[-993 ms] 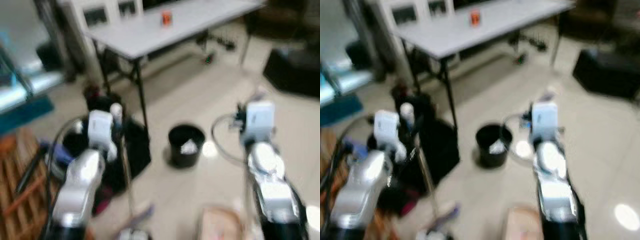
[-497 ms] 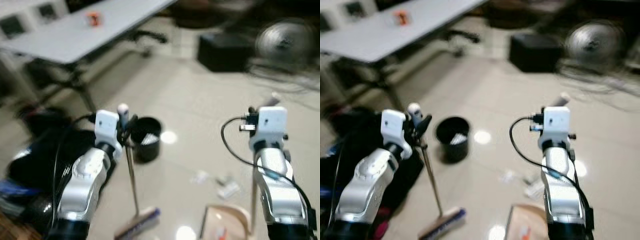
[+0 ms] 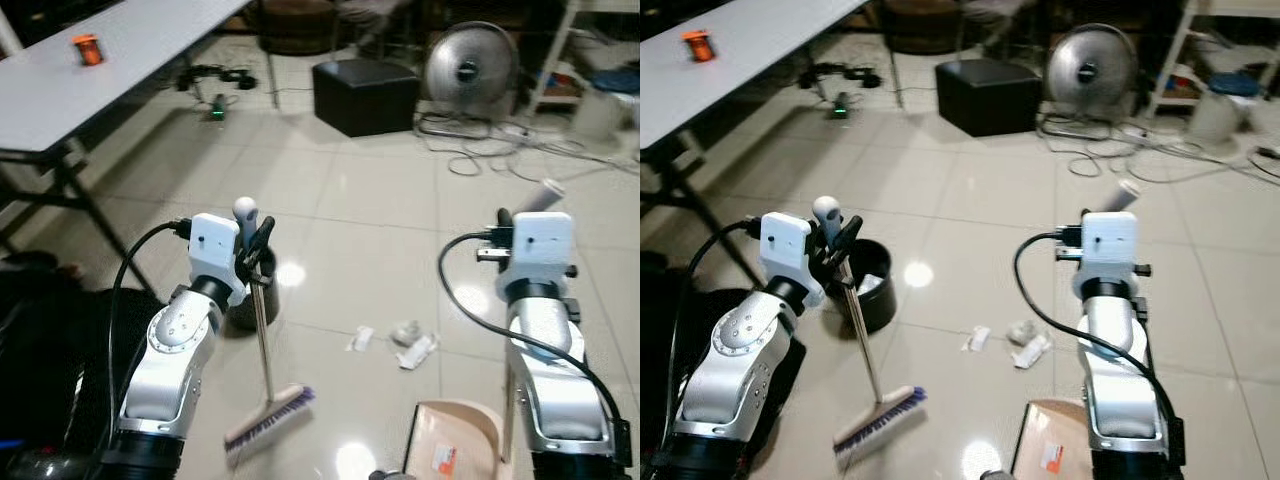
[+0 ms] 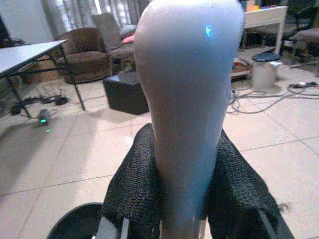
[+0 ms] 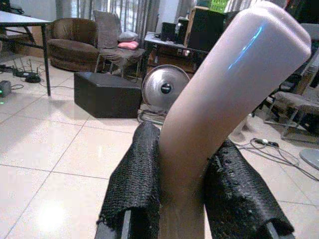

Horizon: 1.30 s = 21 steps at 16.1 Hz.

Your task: Sweep floor

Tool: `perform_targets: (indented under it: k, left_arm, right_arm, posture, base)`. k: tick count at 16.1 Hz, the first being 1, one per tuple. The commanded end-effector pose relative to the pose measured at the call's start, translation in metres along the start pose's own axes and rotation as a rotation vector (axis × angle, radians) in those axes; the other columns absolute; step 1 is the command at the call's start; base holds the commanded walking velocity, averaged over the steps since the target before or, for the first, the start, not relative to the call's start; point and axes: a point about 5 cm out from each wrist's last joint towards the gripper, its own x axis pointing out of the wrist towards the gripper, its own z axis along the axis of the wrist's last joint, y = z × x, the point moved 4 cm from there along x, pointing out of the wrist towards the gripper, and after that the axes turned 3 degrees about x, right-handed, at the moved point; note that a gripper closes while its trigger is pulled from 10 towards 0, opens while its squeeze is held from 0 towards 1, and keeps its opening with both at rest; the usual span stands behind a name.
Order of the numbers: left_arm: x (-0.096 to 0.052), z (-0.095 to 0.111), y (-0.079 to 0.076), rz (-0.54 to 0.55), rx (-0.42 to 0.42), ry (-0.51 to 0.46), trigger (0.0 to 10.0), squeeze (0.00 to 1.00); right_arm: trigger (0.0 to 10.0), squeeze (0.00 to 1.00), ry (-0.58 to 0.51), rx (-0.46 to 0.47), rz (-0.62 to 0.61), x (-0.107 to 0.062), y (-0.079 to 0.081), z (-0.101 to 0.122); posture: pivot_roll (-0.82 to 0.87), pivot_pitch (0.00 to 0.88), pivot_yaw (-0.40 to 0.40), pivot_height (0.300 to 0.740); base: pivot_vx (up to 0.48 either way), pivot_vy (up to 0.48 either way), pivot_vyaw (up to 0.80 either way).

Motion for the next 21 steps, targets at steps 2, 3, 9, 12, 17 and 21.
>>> perform_targets:
  k: [2,3,9,12,17,21]
  left_arm:
    - [-0.001,0.009,0.003,0.013,0.012,-0.045,10.0,0.00]
    - [-0.002,0.009,0.002,0.014,0.010,-0.047,10.0,0.00]
    - [-0.006,0.008,-0.004,0.004,0.015,-0.053,10.0,0.00]
    - [-0.005,0.011,-0.002,0.006,0.020,-0.061,10.0,0.00]
    - [-0.002,0.012,-0.002,0.000,0.025,-0.067,10.0,0.00]
    - [-0.001,0.012,-0.002,-0.001,0.027,-0.067,10.0,0.00]
  right_arm:
    - [10.0,0.00,-0.050,-0.039,-0.001,0.001,0.002,0.015]
    - [10.0,0.00,-0.052,-0.064,0.005,0.001,0.004,0.015]
    - [10.0,0.00,-0.037,-0.010,0.051,-0.004,0.011,0.012]
    - [10.0,0.00,-0.031,0.027,0.048,-0.004,0.013,0.012]
    - [10.0,0.00,-0.033,0.036,0.045,-0.005,0.012,0.012]
    - [10.0,0.00,-0.036,0.041,0.039,-0.004,0.011,0.013]
  posture:
    - [0.01,0.000,0.071,0.740]
    - [0.00,0.000,0.067,0.740]
    - [0.01,0.000,0.046,0.740]
    - [0.01,0.000,0.051,0.740]
    - [0.01,0.000,0.058,0.740]
    - [0.01,0.000,0.065,0.740]
  base:
    - [0.345,0.000,-0.24]
    - [0.356,0.000,0.00]
    - [0.376,0.000,0.00]
    - [0.379,0.000,-0.41]
    - [0.379,0.000,-0.48]
    - [0.379,0.000,0.00]
